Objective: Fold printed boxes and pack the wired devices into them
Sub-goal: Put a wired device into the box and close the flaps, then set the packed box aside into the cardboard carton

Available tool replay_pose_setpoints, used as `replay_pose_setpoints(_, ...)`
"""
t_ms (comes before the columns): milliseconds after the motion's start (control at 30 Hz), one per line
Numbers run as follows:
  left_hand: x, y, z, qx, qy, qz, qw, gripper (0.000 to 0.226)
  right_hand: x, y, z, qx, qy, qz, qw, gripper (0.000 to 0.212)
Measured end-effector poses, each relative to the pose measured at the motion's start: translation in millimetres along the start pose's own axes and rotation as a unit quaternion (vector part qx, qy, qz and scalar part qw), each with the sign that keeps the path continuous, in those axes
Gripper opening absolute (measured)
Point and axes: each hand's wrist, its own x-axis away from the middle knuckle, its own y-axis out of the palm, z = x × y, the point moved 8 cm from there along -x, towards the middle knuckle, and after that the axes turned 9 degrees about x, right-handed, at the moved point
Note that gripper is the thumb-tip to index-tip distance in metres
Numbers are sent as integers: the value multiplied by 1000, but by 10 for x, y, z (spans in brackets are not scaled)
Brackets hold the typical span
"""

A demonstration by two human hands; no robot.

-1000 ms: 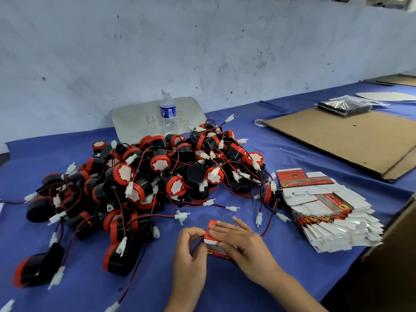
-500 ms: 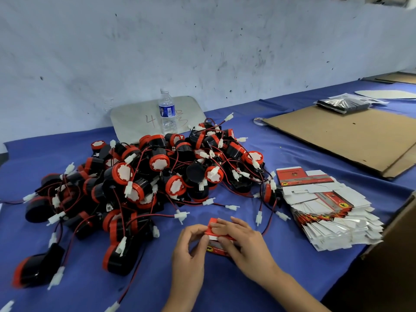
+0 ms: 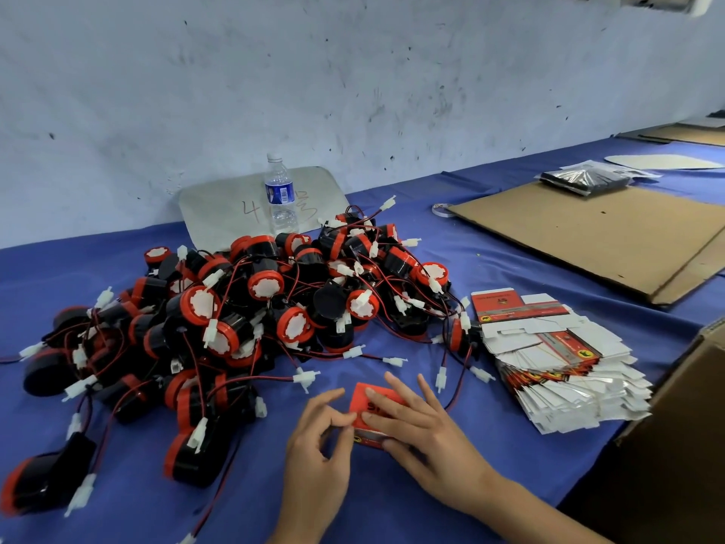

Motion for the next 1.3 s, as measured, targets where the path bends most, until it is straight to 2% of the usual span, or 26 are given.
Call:
replay_pose_setpoints(233,51,76,132,-108,79,-12,991,33,106,112,72,74,-9,-103,992,53)
replay_pose_setpoints(300,85,142,127,-157,83,-42,983,34,115,114,74,67,-12,-93,993,57)
replay_pose_setpoints(367,119,250,90,-198,71,-95,973,51,92,63,28,54,-32,-65,996,56)
replay_pose_setpoints(433,140,329,50,-227,48,-139,963,72,63,-85,-1,39,-43,20,998,47)
replay_pose_setpoints(500,139,345,107,-220,57,-143,963,84,63,-283,86,-39,18,116,992,37)
replay_pose_setpoints(533,141,331,147,-204,77,-133,967,85,74,-342,117,-92,53,136,985,33)
replay_pose_setpoints(567,149,303,172,-191,95,-123,969,83,72,-366,113,-141,77,132,978,30)
replay_pose_setpoints(633,153,245,145,-179,91,-108,974,76,77,-313,26,-196,84,69,974,42)
replay_pose_setpoints(733,141,235,107,-176,82,-98,976,71,133,-280,-72,-144,56,5,988,53)
replay_pose_setpoints(800,138,251,168,-164,99,-98,976,71,159,-368,5,-140,89,13,986,52)
replay_pose_setpoints(867,124,197,178,-115,71,-82,987,63,211,-545,127,-178,152,72,970,50)
replay_pose_setpoints(933,107,118,109,-64,28,-56,996,63,295,-809,296,-252,236,169,923,42)
replay_pose_setpoints(967,91,90,84,-55,18,-46,997,62,342,-936,404,-305,279,222,883,34)
replay_pose_setpoints(1000,90,77,53,-44,7,-39,998,61,414,-1048,516,-372,315,269,831,25)
replay_pose_setpoints(1067,76,64,14,-34,-2,-33,999,60,513,-1227,709,-542,349,339,686,10)
replay_pose_setpoints(1133,72,68,-42,-32,-10,-32,999,55,637,-1500,833,-645,332,414,549,23)
replay_pose_setpoints(1233,54,46,-128,-33,-16,-28,999,52,841,-1965,1021,-726,205,540,373,37)
replay_pose_setpoints(1267,46,54,-135,-33,-17,-30,999,52,923,-2098,1086,-736,161,570,329,39)
replay_pose_setpoints(1300,42,60,-147,-37,-19,-34,999,52,993,-2199,1145,-733,135,592,306,40)
